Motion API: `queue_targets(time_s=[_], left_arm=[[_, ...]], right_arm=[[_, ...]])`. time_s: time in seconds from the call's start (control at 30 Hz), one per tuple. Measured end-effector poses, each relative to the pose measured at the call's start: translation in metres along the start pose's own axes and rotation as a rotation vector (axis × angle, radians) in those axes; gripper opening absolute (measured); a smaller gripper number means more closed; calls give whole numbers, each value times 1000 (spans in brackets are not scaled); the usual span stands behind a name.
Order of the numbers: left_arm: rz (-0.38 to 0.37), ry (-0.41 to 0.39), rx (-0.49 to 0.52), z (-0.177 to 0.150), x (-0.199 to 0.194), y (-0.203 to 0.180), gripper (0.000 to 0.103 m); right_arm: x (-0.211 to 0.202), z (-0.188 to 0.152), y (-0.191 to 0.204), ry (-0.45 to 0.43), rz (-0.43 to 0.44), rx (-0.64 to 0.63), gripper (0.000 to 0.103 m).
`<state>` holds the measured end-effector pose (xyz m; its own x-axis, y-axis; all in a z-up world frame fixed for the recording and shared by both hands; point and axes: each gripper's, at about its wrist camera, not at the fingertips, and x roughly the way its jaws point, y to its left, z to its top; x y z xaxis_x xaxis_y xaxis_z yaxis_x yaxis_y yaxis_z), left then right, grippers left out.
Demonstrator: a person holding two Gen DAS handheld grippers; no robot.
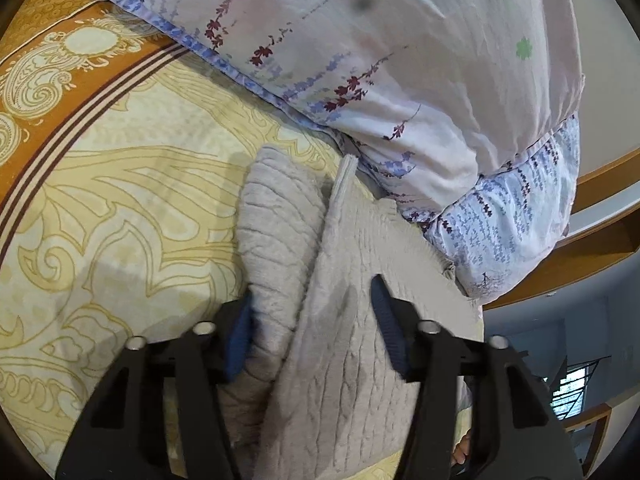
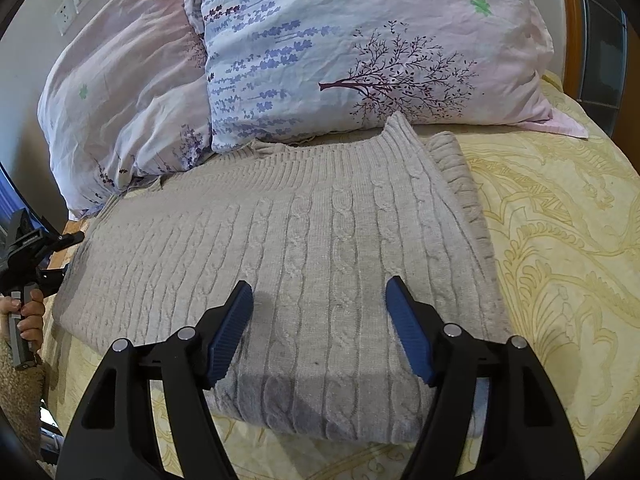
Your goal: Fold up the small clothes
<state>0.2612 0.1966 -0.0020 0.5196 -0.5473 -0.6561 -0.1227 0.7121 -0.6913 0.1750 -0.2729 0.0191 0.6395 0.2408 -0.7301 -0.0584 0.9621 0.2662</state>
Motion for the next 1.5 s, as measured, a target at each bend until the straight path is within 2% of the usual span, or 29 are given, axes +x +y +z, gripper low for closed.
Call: queue_targets(time_s=[0.03,0.1,0.27,0.57,0.77,0.93,1.0,1.1,1.13,1.2,1.23,1.3,1.33,1.37,1.43,1.5], left_arm=[[5,0,-6,0,1,-1,34],[13,0,-13,0,0,-3,25],[40,-21,72,-1,-5,-29,18],[-105,-73,72,-3,-10,-86,14],[-238,-71,101,-11,9,-155,13],[-358,35,111,-43,65,-212,13],[-376,98,120,-62,95,-227,13],[-398,273,107,-93,145,-240,15],[-430,345,87,-100,157,-240,11],[-506,396,65,-103,158,-237,10],[-528,382,80,-99,147,-235,12],[-525,316,139,-91,122,-229,31],[-493,260,174,-85,104,-222,47],[-451,211,201,-80,92,-217,54],[-351,129,248,-71,72,-201,58],[-290,103,254,-67,65,-187,62]], right_arm=[[0,0,0,0,2,2,71],[-2,0,0,-2,9,9,71],[-10,1,-1,-22,50,26,71],[-23,6,4,-69,116,3,71],[-30,12,-2,-95,151,13,71],[-36,15,-21,-122,148,53,71],[-37,14,-32,-121,143,80,71],[-36,11,-54,-106,153,158,71],[-36,10,-59,-103,154,174,71],[-41,8,-68,-107,156,198,71],[-45,8,-73,-115,160,206,71],[-52,10,-80,-124,190,228,71],[-53,13,-83,-121,229,248,71],[-53,17,-88,-110,288,284,71],[-46,24,-92,-70,385,338,71],[-36,30,-90,-18,437,376,71]])
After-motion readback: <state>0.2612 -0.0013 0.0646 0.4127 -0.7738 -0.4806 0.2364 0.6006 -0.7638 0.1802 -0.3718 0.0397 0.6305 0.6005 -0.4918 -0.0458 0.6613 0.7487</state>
